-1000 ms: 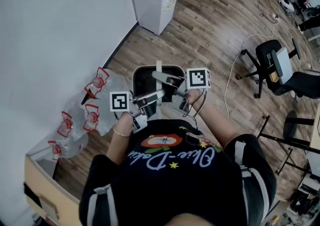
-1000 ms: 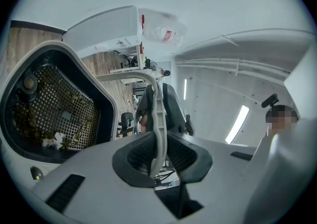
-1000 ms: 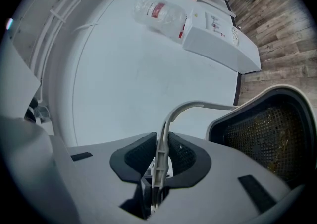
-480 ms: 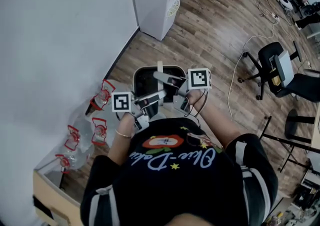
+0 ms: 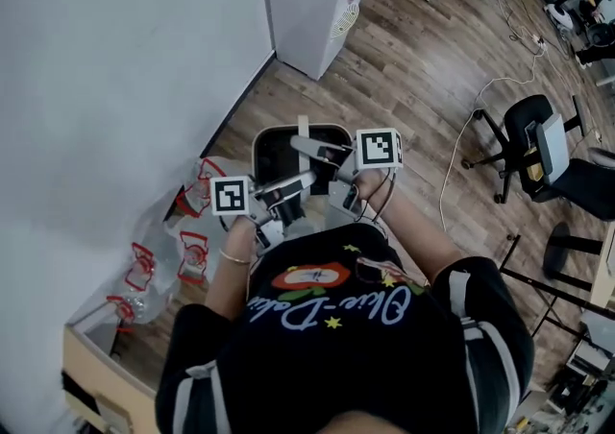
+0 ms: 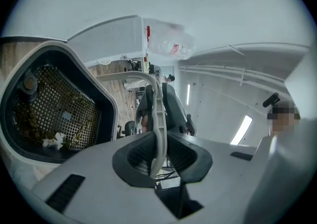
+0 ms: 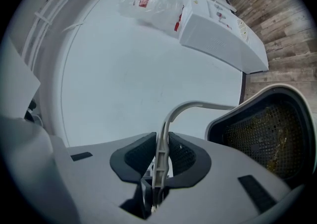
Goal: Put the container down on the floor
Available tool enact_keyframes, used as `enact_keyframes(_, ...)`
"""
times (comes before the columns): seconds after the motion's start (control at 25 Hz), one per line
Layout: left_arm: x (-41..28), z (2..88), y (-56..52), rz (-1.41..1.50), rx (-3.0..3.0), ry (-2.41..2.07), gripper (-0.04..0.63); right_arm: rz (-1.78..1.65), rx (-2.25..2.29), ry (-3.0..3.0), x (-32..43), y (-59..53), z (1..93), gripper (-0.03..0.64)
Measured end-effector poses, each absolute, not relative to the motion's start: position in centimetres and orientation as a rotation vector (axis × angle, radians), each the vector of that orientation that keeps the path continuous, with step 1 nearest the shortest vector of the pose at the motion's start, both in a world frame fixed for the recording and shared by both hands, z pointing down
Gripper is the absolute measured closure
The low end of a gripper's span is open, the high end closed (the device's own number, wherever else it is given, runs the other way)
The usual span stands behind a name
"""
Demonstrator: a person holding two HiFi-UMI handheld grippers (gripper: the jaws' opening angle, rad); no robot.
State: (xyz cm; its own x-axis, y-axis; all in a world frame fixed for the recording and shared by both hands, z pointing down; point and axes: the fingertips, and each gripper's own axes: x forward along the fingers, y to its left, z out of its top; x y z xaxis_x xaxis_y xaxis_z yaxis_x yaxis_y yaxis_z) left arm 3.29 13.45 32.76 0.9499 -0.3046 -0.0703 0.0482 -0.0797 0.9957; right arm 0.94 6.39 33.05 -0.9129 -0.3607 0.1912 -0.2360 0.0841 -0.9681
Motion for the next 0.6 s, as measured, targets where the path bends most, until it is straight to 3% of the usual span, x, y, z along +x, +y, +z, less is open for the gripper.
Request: enact_keyframes(0.6,2.3,35.8,2.2,-0.441,1.556,-0.420,0.549,-2.145,-0.355,2.414,-1.6,-4.2,36.3,0.551)
